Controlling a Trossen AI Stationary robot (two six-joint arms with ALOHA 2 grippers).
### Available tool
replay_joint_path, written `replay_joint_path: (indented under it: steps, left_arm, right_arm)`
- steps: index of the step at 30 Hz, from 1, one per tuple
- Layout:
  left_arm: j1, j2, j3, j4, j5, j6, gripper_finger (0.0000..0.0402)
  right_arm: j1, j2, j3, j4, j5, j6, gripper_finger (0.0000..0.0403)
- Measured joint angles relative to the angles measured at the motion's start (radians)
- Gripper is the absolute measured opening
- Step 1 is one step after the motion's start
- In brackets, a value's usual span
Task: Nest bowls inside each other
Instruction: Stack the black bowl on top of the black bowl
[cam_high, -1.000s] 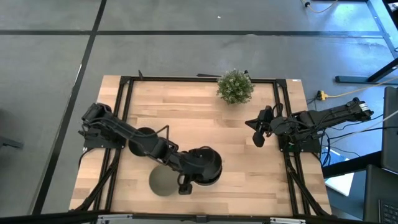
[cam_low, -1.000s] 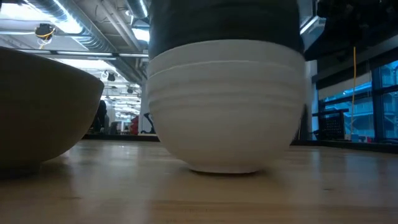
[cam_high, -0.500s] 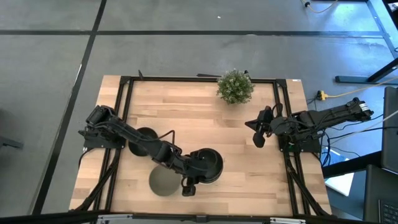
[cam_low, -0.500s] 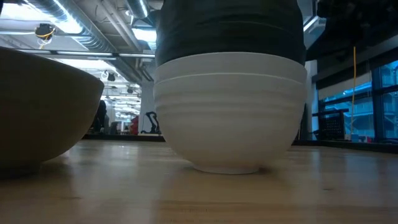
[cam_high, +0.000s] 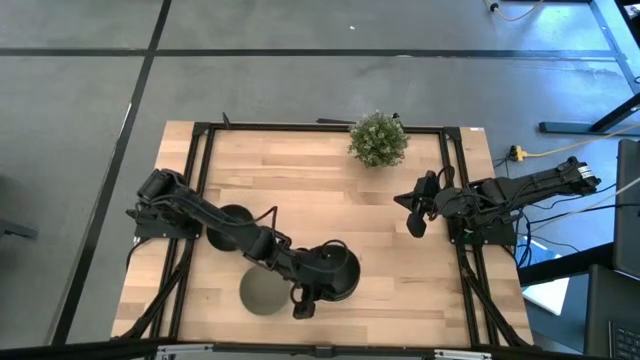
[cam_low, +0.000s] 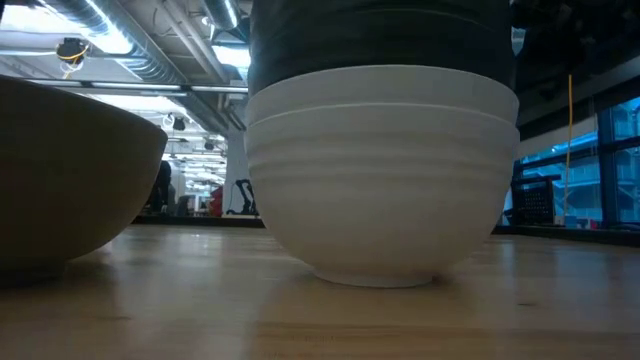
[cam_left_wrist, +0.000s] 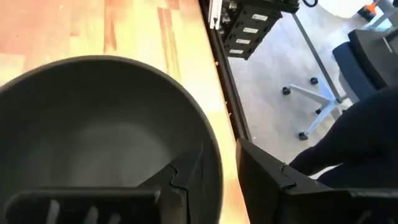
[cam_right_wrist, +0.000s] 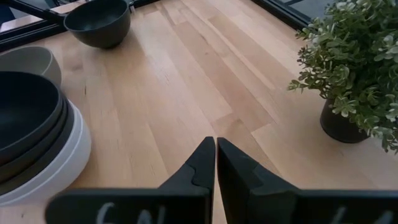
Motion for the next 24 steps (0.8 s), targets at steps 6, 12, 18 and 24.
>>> replay_joint_path:
  steps: [6, 12, 18, 24]
  left_arm:
    - [0.009, -0.049, 0.0, -0.003, -0.01, 0.033, 0.0093]
    - [0.008, -0.073, 0.002, -0.011, -0.002, 0.028, 0.009]
    - [0.021, -0.103, 0.0, -0.156, 0.007, 0.052, 0.009]
    - [0.031, -0.188, 0.0, -0.372, -0.061, 0.053, 0.009]
  right_arm:
    - [0.0, 0.0, 0.0, 0.0, -0.001, 0.0, 0.0019]
    - [0.0, 0.0, 0.0, 0.0, -0.002, 0.0, 0.0019]
    - [0.0, 0.0, 0.0, 0.0, -0.002, -0.001, 0.0019]
    - [0.0, 0.0, 0.0, -0.001, -0.002, -0.004, 0.0019]
